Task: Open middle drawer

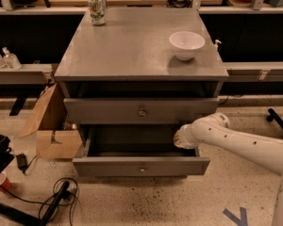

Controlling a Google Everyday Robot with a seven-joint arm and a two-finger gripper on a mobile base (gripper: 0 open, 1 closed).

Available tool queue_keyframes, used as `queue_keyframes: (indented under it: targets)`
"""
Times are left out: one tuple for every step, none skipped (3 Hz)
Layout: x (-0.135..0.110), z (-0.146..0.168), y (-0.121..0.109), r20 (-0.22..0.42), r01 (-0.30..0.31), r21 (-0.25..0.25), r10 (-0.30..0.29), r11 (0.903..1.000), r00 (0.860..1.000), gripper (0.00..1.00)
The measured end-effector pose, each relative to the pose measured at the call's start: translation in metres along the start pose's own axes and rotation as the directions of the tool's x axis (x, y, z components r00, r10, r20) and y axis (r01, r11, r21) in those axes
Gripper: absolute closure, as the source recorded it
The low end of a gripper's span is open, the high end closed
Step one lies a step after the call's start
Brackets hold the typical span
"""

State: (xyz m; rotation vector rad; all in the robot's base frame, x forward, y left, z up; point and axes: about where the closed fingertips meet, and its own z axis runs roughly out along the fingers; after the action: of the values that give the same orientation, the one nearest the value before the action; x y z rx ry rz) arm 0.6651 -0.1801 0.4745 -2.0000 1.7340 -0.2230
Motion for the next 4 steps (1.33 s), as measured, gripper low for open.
queue_keyframes:
  targets:
    - [-0.002, 0.005, 0.002, -0.001, 0.013, -0.008, -0.014, 0.9999, 1.0, 1.0]
    - [-0.008, 0.017, 0.006, -0.016, 0.026, -0.04, -0.026, 0.9989, 1.0, 1.0]
    - [-0.017, 0.056, 0.021, -0.052, 0.023, -0.094, -0.028, 0.9953, 0.998, 1.0]
    - [-0.022, 0.076, 0.029, -0.064, 0.003, -0.12, -0.01, 0.9928, 0.998, 1.0]
